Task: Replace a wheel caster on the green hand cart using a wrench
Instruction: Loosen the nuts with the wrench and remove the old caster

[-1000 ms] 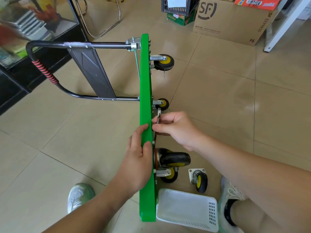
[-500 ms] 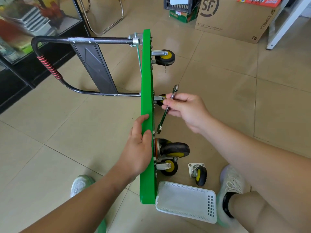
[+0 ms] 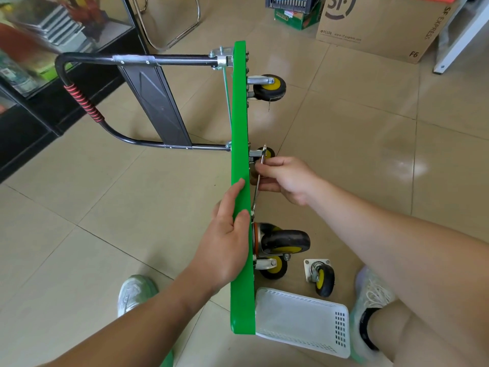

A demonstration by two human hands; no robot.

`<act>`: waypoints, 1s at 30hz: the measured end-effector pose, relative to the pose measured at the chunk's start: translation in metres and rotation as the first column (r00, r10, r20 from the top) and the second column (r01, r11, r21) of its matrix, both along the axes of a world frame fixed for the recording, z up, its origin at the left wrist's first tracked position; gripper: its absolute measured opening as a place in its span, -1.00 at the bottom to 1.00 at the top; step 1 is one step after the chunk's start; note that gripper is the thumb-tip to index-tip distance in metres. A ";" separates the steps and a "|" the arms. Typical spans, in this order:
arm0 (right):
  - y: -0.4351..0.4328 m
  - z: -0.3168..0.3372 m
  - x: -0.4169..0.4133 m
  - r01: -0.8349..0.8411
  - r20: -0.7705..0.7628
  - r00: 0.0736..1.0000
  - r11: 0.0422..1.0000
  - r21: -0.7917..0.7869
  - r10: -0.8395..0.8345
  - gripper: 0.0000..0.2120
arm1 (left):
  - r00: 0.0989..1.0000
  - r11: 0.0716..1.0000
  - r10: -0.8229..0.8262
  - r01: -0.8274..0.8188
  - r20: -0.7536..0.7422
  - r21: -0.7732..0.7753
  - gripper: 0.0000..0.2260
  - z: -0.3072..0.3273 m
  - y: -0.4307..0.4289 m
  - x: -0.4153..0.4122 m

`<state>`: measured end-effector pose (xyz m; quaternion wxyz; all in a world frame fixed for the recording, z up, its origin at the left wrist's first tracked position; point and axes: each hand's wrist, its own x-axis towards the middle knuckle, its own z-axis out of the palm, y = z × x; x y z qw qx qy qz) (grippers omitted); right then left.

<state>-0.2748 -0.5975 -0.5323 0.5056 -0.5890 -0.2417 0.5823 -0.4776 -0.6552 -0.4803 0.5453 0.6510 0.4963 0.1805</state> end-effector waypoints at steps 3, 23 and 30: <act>0.006 -0.010 -0.001 -0.007 -0.047 0.999 0.999 -0.032 0.006 -0.80 | 1.000 1.000 -0.003 0.003 0.000 0.000 -0.54 0.001 0.000 -0.001; 0.014 -0.023 0.001 -0.064 0.027 0.997 0.993 -0.098 0.067 -0.74 | 1.000 1.000 0.003 -0.003 -0.010 0.016 -0.55 0.002 0.001 0.000; 0.016 -0.019 0.000 -0.068 0.041 0.997 0.994 -0.091 0.072 -0.74 | 1.000 0.999 -0.019 0.020 -0.018 0.038 -0.55 0.001 0.002 -0.001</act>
